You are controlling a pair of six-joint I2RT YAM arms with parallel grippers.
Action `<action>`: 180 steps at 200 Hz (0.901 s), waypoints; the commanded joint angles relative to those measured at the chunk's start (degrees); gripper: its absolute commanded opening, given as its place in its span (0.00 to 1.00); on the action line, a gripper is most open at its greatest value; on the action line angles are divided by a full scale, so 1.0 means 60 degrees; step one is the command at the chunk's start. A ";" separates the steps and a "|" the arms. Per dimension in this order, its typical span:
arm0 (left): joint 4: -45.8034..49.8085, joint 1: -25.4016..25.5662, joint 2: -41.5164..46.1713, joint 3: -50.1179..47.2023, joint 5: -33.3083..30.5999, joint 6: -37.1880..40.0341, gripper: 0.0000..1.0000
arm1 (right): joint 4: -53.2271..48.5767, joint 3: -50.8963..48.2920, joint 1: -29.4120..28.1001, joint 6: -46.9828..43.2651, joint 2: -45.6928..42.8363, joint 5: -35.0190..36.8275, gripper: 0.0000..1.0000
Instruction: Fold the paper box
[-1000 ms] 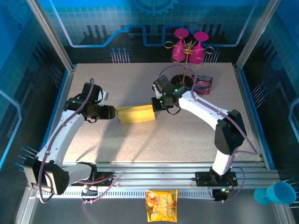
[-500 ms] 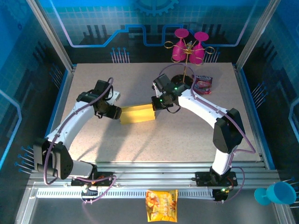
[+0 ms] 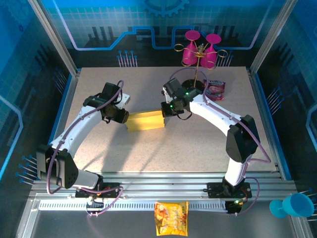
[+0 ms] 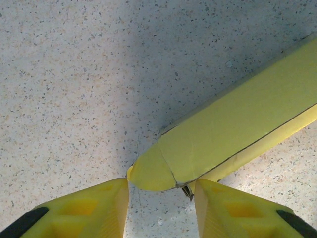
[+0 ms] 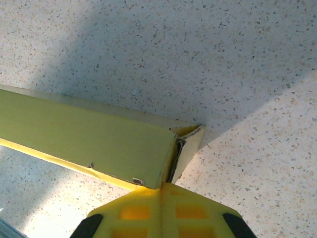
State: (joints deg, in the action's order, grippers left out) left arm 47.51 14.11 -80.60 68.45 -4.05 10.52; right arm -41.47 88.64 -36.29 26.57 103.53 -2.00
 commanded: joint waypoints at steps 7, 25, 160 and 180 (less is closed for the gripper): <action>-0.0011 0.0080 -0.0029 0.0092 0.0161 0.0033 0.43 | -0.0203 0.0331 0.0119 0.0053 0.0200 -0.0142 0.00; -0.0022 0.0080 -0.0120 0.0098 0.0259 0.0006 0.42 | -0.0207 0.0381 0.0135 0.0055 0.0218 -0.0207 0.00; -0.0066 0.0080 -0.0412 0.0380 -0.0190 -0.0273 0.31 | -0.0383 0.0638 0.0219 0.0027 0.0316 -0.0466 0.00; -0.0044 0.0080 -0.0434 0.0402 -0.0152 -0.0291 0.27 | -0.0397 0.0657 0.0210 0.0027 0.0324 -0.0487 0.00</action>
State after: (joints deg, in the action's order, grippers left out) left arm 47.37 14.17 -82.89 69.10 -4.34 9.06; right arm -42.15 90.65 -35.55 26.59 104.73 -3.86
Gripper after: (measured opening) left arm 0.288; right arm 0.055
